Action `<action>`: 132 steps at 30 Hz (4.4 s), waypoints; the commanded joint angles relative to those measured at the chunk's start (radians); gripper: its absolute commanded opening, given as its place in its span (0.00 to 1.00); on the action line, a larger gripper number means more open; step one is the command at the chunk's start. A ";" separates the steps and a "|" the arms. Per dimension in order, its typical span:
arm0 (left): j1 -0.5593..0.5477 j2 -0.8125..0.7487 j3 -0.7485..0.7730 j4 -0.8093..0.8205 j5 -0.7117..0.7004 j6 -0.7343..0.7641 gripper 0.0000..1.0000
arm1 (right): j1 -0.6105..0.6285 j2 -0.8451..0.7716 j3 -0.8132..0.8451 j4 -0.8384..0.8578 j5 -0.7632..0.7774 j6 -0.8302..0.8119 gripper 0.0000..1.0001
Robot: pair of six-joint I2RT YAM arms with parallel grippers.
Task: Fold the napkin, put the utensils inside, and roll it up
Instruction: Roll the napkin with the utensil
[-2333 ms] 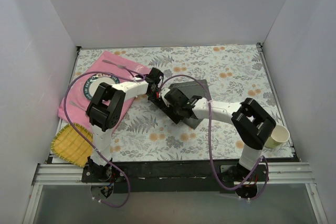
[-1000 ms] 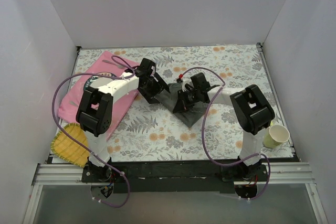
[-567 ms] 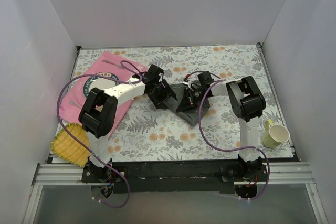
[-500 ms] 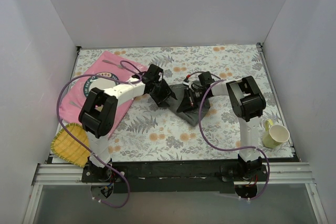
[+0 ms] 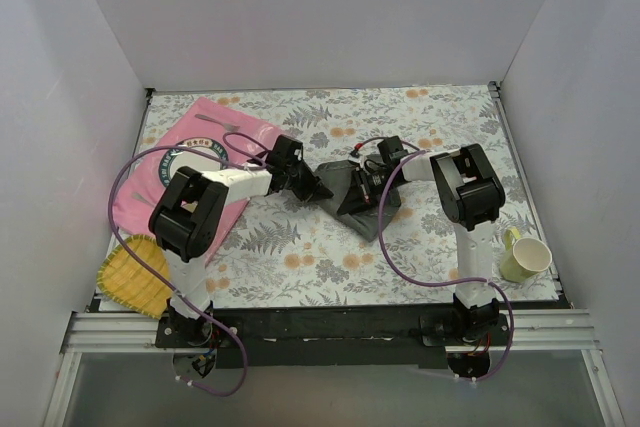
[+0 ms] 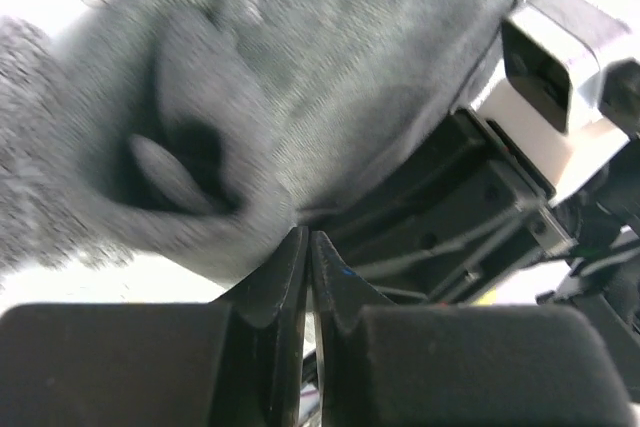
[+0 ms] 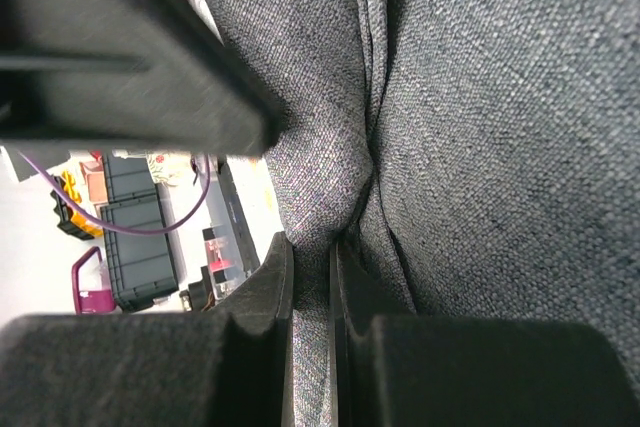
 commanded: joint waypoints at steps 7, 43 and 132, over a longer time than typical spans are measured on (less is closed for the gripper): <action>0.033 0.071 -0.073 0.175 -0.003 0.022 0.03 | -0.005 0.045 0.063 -0.242 0.194 -0.097 0.01; 0.091 0.232 0.053 -0.134 0.080 0.065 0.01 | 0.426 -0.287 0.087 -0.213 1.227 -0.454 0.64; 0.103 0.134 0.030 0.021 0.118 0.177 0.08 | 0.381 -0.239 0.309 -0.475 1.076 -0.218 0.72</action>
